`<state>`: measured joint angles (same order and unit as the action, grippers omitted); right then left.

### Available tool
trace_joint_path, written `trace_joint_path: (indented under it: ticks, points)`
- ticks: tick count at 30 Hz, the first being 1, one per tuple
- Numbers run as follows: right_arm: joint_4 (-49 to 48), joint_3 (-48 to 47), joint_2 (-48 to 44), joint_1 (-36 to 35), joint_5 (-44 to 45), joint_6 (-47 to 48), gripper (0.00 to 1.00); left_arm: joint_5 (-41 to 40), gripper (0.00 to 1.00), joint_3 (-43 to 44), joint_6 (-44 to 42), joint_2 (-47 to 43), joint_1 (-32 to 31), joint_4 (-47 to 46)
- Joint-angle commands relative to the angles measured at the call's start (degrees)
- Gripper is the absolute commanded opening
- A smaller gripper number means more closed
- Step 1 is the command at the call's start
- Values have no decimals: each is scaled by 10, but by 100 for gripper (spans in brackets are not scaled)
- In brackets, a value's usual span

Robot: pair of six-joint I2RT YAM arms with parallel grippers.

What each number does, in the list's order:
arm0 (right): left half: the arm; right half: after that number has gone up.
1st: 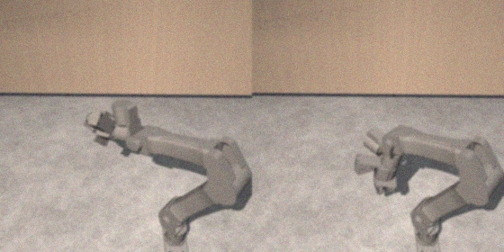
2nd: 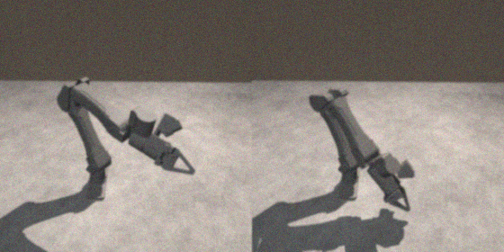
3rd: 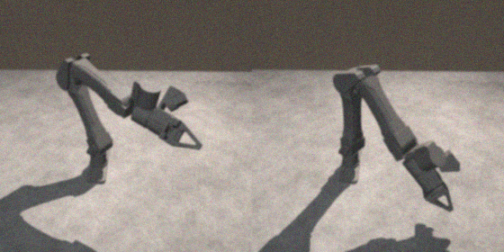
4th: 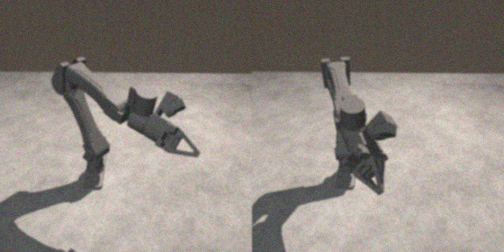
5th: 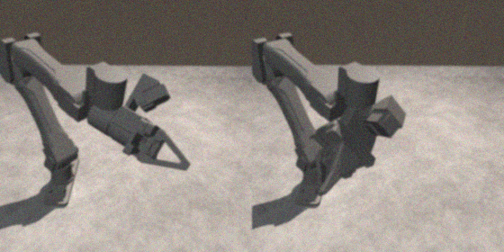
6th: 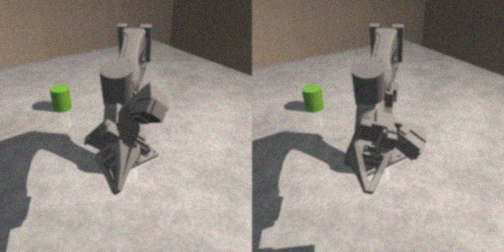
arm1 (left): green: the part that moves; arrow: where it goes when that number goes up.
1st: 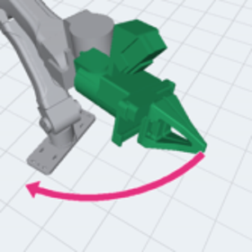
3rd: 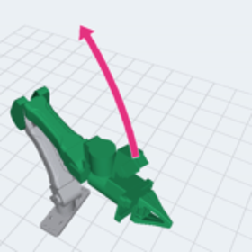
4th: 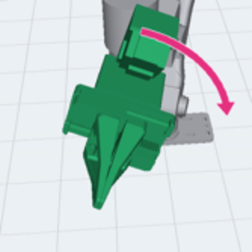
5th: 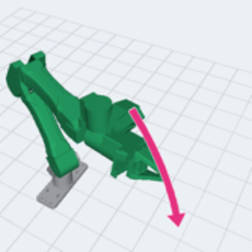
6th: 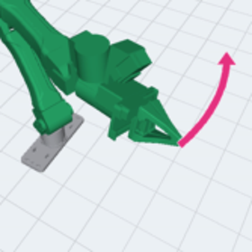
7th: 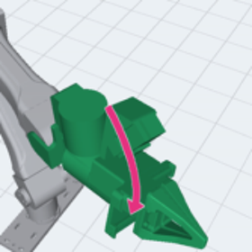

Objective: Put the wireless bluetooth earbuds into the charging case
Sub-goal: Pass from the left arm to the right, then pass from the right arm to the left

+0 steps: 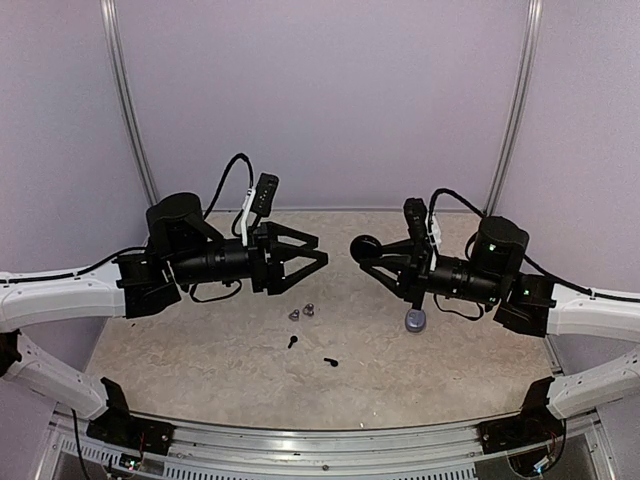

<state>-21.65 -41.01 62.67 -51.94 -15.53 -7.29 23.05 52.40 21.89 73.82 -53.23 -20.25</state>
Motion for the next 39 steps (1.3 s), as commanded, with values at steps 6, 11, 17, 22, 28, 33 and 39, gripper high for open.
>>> trace_joint_path:
  ticks: [6,11,17,22,28,33,39]
  points:
    - [26,-15,11,4,-125,-5,20,62,71,32,-125,12,-38,-10]
    - [5,-13,27,4,-165,-21,19,60,67,46,-154,29,-49,-3]
    - [4,-18,36,4,-185,-23,19,60,60,61,-185,43,-59,18]
    - [3,-21,39,5,-196,-22,20,64,52,68,-196,55,-63,35]
    - [2,-25,42,4,-208,-17,20,48,46,70,-197,63,-62,42]
    - [-1,-22,40,5,-210,-19,19,50,36,75,-193,68,-63,44]
    - [7,-22,36,4,-208,-14,25,67,18,79,-188,70,-63,47]
